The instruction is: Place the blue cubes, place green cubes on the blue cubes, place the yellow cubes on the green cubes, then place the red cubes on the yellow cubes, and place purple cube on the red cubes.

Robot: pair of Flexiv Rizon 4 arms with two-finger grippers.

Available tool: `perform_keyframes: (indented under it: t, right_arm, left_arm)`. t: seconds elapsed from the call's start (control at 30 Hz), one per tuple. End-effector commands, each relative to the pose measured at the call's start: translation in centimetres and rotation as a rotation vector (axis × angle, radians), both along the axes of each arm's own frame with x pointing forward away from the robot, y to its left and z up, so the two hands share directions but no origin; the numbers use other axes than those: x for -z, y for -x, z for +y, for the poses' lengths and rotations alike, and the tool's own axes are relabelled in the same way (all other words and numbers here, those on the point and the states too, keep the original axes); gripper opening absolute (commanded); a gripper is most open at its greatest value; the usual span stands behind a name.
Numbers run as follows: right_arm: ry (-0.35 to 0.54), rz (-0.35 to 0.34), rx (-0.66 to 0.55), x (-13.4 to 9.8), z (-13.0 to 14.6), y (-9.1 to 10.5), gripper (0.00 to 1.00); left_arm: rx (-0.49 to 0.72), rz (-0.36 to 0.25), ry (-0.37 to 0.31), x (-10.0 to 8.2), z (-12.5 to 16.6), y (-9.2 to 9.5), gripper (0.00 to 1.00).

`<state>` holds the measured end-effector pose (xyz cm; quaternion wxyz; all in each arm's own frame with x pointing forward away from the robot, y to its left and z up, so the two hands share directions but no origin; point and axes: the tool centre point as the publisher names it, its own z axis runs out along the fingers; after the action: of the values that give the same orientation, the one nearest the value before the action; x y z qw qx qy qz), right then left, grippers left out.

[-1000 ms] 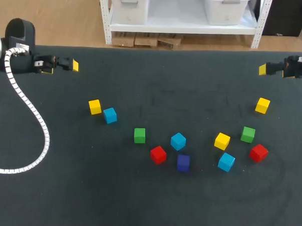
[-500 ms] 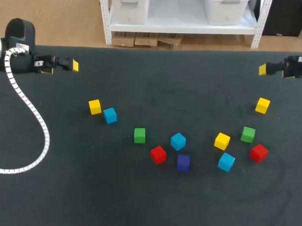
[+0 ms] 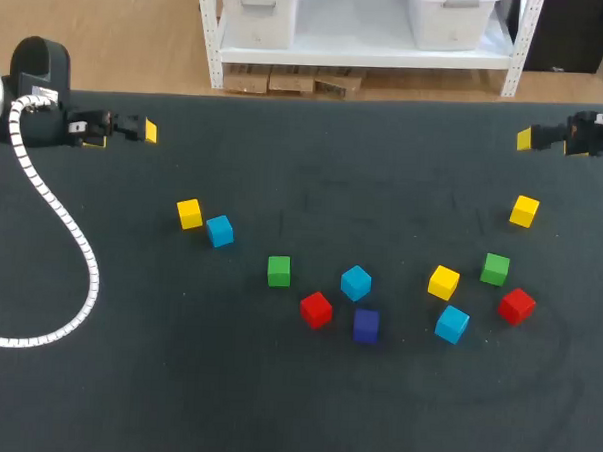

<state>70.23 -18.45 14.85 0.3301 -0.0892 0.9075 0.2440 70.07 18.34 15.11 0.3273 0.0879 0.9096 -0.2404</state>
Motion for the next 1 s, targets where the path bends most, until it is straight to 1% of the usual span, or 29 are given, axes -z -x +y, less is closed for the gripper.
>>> perform_keyframes:
  t: [0.03,0.57,0.6,0.67,0.77,1.0]
  right_arm:
    - [0.0,0.0,0.0,0.0,0.0,0.0,1.0]
    - [0.0,0.0,0.0,0.0,0.0,0.0,1.0]
    - [0.018,-0.004,-0.018,-0.1,0.1,0.1,1.0]
    - [0.099,-0.014,-0.043,-0.4,0.6,0.3,1.0]
    - [0.169,-0.007,-0.087,-0.5,1.3,0.6,1.0]
    - [0.27,0.003,-0.19,-0.2,3.0,2.2,1.0]
  left_arm:
    - [0.002,-0.004,0.004,0.1,0.1,0.0,1.0]
    - [0.002,-0.004,0.004,0.1,0.1,0.0,1.0]
    - [0.002,-0.004,0.004,0.1,0.1,0.0,1.0]
    - [0.002,-0.004,0.004,0.1,0.1,0.0,1.0]
    - [0.002,-0.004,0.004,0.1,0.1,0.0,1.0]
    - [0.002,-0.004,0.004,0.1,0.1,0.0,1.0]
